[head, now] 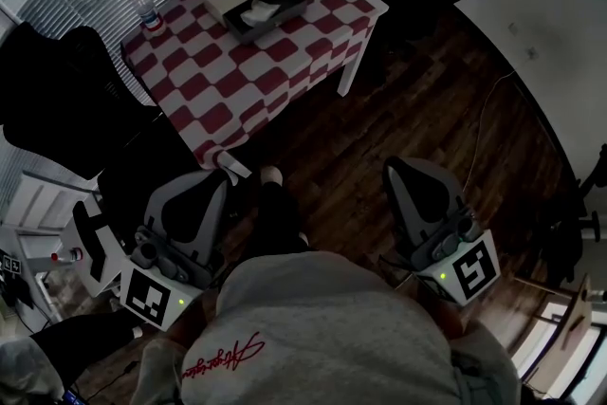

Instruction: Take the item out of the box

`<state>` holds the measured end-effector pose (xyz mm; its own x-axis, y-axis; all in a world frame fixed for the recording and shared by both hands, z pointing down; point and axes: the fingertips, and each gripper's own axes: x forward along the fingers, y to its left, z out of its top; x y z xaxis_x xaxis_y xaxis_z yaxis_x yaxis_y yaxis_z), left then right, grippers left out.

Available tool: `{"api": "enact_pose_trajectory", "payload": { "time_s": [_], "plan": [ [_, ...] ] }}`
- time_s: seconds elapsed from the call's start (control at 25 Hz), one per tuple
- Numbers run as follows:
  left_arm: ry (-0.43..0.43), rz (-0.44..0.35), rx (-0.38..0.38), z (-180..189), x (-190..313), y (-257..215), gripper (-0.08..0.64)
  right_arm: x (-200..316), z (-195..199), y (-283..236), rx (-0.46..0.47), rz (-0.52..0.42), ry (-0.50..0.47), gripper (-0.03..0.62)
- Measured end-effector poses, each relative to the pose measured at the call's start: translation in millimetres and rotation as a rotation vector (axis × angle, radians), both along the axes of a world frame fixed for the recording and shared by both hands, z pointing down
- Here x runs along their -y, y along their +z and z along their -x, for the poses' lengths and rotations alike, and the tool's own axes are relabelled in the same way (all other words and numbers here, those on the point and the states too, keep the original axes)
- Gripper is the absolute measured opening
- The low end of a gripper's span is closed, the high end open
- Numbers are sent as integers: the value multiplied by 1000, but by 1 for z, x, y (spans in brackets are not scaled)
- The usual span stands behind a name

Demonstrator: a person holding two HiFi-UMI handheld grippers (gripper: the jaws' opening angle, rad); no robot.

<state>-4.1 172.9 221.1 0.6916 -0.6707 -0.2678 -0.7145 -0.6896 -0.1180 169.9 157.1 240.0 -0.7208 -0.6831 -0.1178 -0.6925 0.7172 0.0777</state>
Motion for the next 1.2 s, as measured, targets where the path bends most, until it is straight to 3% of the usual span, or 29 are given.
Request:
{"api": "enact_pose_trajectory", "payload": {
  "time_s": [1.2],
  "plan": [
    [37,14,-20,25,118,9,17,113,31,0,-11,-10,19,11]
  ]
}}
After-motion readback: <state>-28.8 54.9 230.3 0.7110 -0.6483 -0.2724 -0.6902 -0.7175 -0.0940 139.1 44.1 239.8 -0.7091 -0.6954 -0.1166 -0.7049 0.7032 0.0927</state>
